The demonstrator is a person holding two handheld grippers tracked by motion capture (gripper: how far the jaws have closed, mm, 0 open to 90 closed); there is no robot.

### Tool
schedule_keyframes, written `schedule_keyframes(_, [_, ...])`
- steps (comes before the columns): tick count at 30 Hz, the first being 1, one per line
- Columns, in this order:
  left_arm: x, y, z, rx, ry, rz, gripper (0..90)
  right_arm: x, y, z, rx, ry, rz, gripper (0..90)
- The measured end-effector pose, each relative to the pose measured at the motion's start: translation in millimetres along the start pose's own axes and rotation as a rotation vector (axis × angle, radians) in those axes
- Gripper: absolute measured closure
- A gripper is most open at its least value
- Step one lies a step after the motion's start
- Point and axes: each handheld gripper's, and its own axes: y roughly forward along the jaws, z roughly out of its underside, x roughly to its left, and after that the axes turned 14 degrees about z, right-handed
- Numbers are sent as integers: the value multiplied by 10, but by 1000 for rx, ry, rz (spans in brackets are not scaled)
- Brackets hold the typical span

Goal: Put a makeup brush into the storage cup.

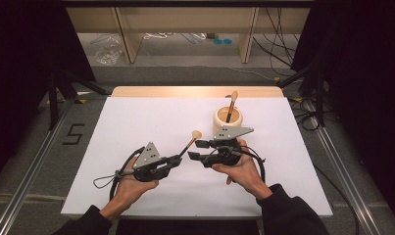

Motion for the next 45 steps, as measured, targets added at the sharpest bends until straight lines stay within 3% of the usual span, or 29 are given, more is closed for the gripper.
schedule_keyframes(9, [-23, 10, -9, 8, 20, 6, 841, 30, 40, 2, -12, 15, -37, 550])
schedule_keyframes(11, [-24, 15, -11, 13, 28, 23, 841, 31, 40, -1, -13, 14, -37, 573])
schedule_keyframes(13, [-45, 23, -10, 8, 15, 19, 840, 35, 46, -2, -13, 12, -40, 577])
schedule_keyframes(28, [-87, 62, -14, 48, 59, 44, 841, 61, 46, -8, -54, 38, -95, 731])
schedule_keyframes(31, [-101, 71, -12, 44, 46, 45, 840, 81, 44, -12, -60, 34, -110, 768])
schedule_keyframes(33, [-124, 87, -6, 38, 24, 71, 840, 94, 49, -15, -67, 38, -132, 791])
schedule_keyframes(35, [-114, 86, -13, 41, 45, 66, 840, 103, 50, -17, -72, 34, -131, 804])
schedule_keyframes(38, [-118, 90, -16, 28, 30, 69, 841, 113, 51, -18, -69, 33, -136, 810])
schedule_keyframes(40, [-111, 80, -23, 34, 48, 56, 841, 128, 66, -10, -76, 38, -151, 824])
schedule_keyframes(43, [-111, 82, -26, 28, 43, 56, 841, 142, 76, -12, -73, 44, -165, 829])
schedule_keyframes(45, [-131, 84, -27, 14, 16, 53, 841, 148, 83, -3, -72, 39, -154, 832])
